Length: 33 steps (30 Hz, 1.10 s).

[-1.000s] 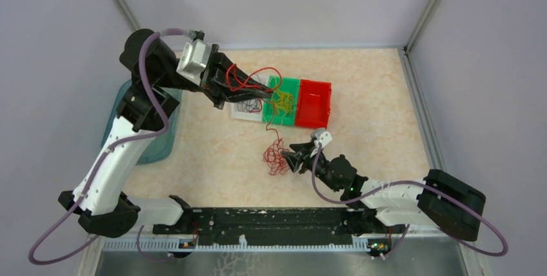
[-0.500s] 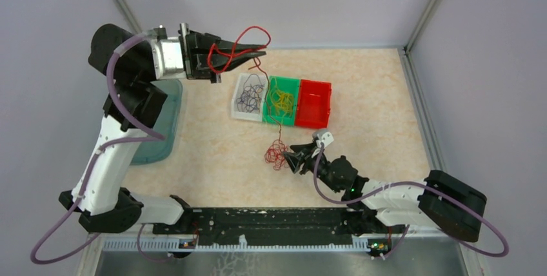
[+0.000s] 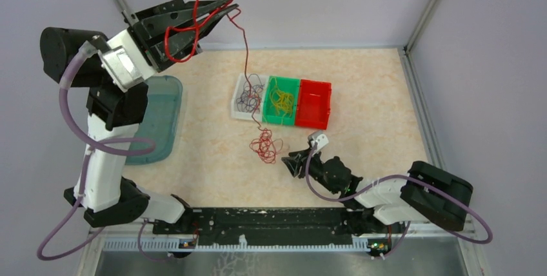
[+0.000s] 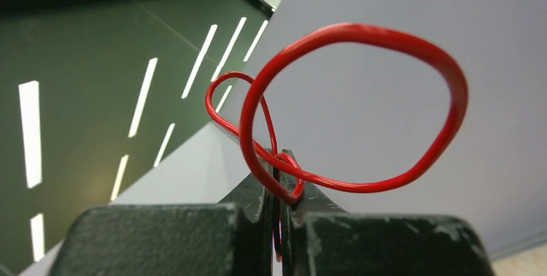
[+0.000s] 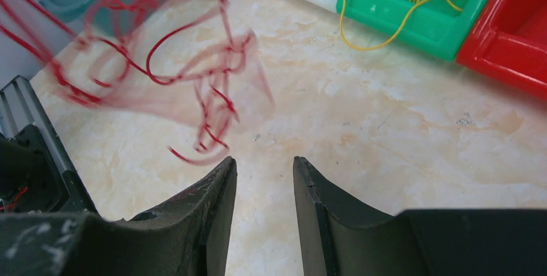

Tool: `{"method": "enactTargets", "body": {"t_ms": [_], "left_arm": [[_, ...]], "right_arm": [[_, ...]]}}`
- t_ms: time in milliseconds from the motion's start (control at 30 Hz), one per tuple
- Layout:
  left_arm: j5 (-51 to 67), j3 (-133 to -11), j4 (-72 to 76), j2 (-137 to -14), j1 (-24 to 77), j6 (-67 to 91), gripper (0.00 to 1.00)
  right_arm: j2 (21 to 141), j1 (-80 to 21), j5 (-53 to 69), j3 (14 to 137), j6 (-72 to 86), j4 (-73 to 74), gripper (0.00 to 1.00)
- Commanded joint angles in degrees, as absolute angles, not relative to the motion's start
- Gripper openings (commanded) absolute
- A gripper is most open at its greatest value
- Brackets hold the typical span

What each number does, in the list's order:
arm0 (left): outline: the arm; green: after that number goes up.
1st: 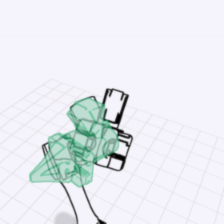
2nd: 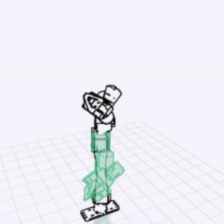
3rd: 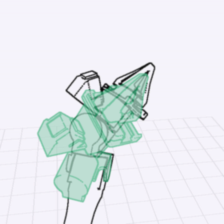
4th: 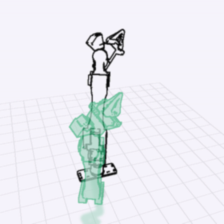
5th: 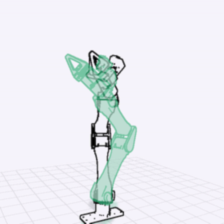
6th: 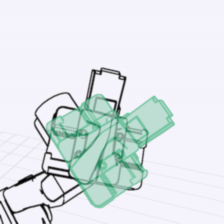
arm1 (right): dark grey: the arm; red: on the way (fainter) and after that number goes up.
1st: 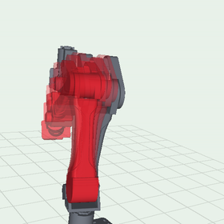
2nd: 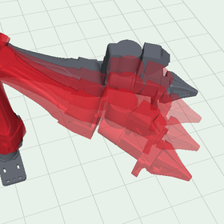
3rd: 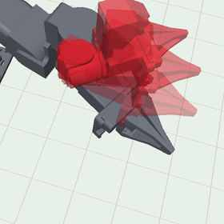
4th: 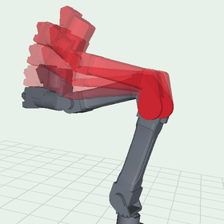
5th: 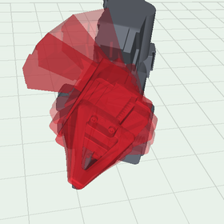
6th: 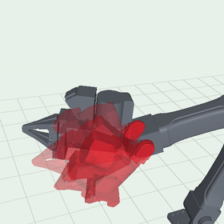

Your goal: Untangle the cables

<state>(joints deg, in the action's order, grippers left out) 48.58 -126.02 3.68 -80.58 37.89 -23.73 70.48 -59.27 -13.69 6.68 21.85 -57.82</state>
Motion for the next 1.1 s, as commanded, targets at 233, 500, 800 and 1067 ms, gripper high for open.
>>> {"method": "enactTargets", "body": {"t_ms": [233,500,800,1067], "left_arm": [[45.66,-130.79,10.41,-81.29,38.23,-33.0,0.0],[47.69,-123.32,7.05,-77.38,38.23,-35.36,0.0],[48.72,-120.3,5.81,-76.39,38.23,-34.06,0.0],[49.35,-120.22,5.2,-76.47,38.23,-33.1,0.0]], "right_arm": [[68.34,-59.83,-14.17,3.73,24.64,-62.8,0.41],[45.98,-60.12,-8.4,15.53,13.83,-42.42,0.67],[54.1,-60.12,11.32,38.32,8.32,-38.94,0.78],[67.17,-60.16,14.72,50.38,8.28,-42.13,0.75]]}}
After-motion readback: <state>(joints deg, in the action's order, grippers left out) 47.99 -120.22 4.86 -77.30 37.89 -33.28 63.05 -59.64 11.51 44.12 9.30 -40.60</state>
